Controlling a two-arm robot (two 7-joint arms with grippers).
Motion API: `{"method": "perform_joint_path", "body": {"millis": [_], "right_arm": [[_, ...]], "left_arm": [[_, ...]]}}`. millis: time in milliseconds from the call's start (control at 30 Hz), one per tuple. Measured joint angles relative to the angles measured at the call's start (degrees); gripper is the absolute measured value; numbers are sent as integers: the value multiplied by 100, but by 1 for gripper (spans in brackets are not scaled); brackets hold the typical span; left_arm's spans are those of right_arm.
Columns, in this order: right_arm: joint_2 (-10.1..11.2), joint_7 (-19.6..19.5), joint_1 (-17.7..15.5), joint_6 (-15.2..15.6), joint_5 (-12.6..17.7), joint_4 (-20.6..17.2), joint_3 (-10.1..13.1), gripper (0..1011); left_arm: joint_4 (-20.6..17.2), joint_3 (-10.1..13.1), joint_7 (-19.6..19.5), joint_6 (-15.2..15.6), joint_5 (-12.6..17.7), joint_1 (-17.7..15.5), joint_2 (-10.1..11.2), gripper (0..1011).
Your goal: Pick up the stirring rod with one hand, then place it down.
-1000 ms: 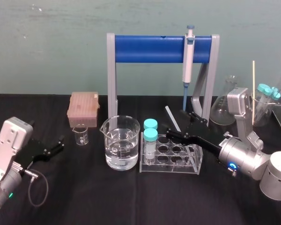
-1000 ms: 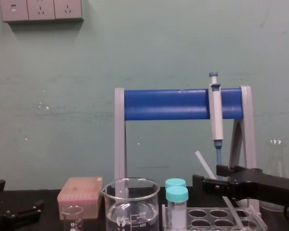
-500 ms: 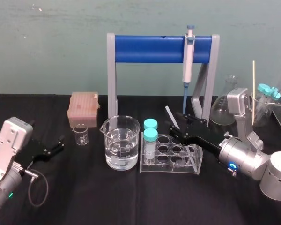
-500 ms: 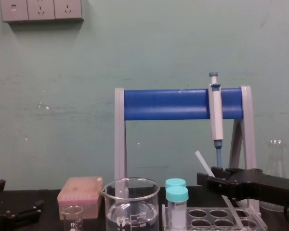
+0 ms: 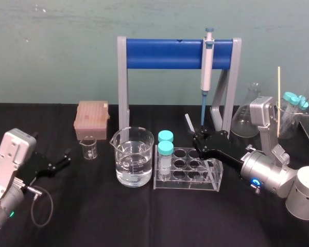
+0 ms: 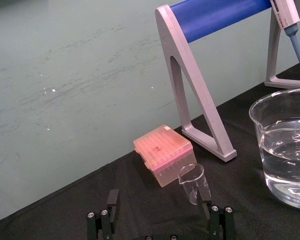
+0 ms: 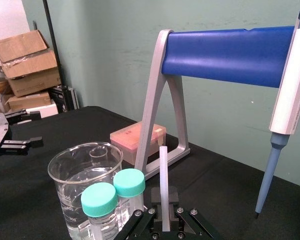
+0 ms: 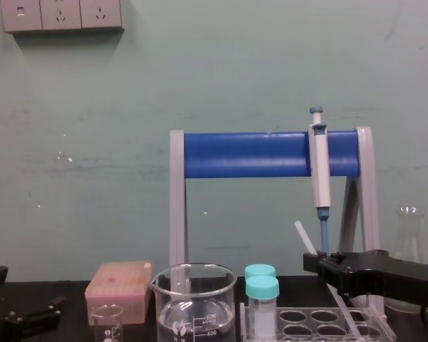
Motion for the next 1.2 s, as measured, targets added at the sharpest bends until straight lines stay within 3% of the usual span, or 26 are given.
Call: {"method": "perform_joint_path", "body": {"millis": [433, 800, 1200], "right_arm": [[0, 0, 0, -9, -5, 0, 2, 69], [-124, -170, 129, -1159, -303, -152, 380, 69], [-489, 36, 64, -2398, 13, -16, 879, 69]], "left_arm": [[0, 0, 0, 0, 0, 0, 0, 1000], [0, 0, 0, 0, 0, 0, 0, 1000], [0, 0, 0, 0, 0, 0, 0, 1000]]}}
